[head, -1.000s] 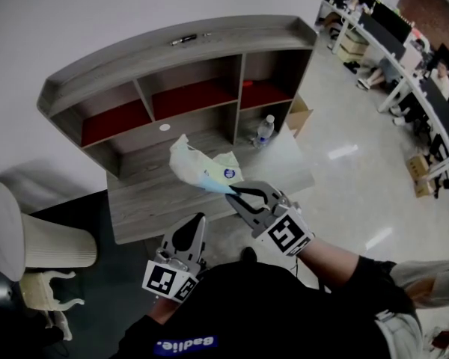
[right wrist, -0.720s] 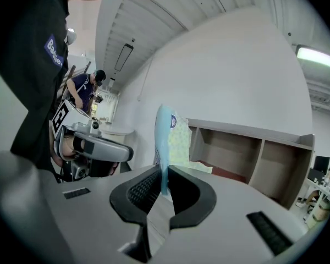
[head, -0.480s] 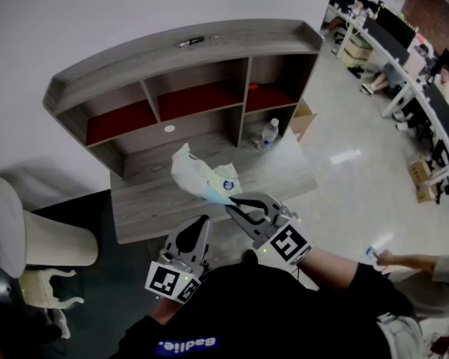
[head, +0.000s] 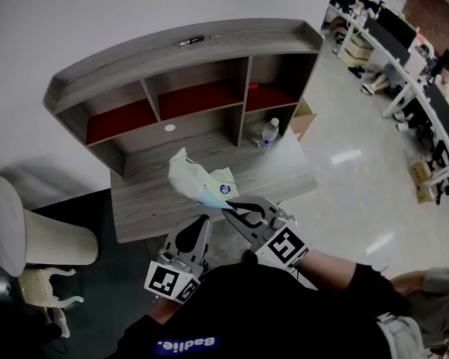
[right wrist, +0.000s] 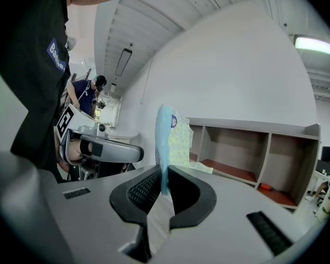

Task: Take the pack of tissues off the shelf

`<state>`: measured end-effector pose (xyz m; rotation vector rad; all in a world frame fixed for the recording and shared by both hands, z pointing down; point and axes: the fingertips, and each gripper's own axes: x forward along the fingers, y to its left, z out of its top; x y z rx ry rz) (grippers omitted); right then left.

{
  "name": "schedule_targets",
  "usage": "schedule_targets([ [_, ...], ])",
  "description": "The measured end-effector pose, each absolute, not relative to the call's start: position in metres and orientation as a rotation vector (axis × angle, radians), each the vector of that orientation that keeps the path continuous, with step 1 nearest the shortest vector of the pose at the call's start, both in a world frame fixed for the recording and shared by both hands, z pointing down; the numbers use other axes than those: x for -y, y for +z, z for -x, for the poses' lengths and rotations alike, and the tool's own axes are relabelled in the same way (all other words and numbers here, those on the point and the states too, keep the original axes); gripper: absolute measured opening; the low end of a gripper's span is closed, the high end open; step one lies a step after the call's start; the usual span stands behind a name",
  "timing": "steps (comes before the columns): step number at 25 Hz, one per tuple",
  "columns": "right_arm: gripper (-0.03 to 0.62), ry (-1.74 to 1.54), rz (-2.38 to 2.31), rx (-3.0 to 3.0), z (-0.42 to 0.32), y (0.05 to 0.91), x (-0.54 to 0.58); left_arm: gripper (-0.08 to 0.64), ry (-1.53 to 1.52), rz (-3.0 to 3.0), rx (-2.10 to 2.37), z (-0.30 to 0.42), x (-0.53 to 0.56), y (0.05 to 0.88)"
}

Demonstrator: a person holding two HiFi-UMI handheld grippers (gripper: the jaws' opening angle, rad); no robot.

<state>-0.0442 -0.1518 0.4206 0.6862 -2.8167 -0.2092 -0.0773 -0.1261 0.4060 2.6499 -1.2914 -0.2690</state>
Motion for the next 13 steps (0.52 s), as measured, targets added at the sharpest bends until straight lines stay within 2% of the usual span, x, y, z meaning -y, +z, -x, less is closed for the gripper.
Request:
schedule_targets([
  [13,0.054,-0.188,-0.682,2.824,0.0449,0.4216,0.1429,0.002,-0.281,-2.649,1.295,0.0782,0.1209,0.4035],
])
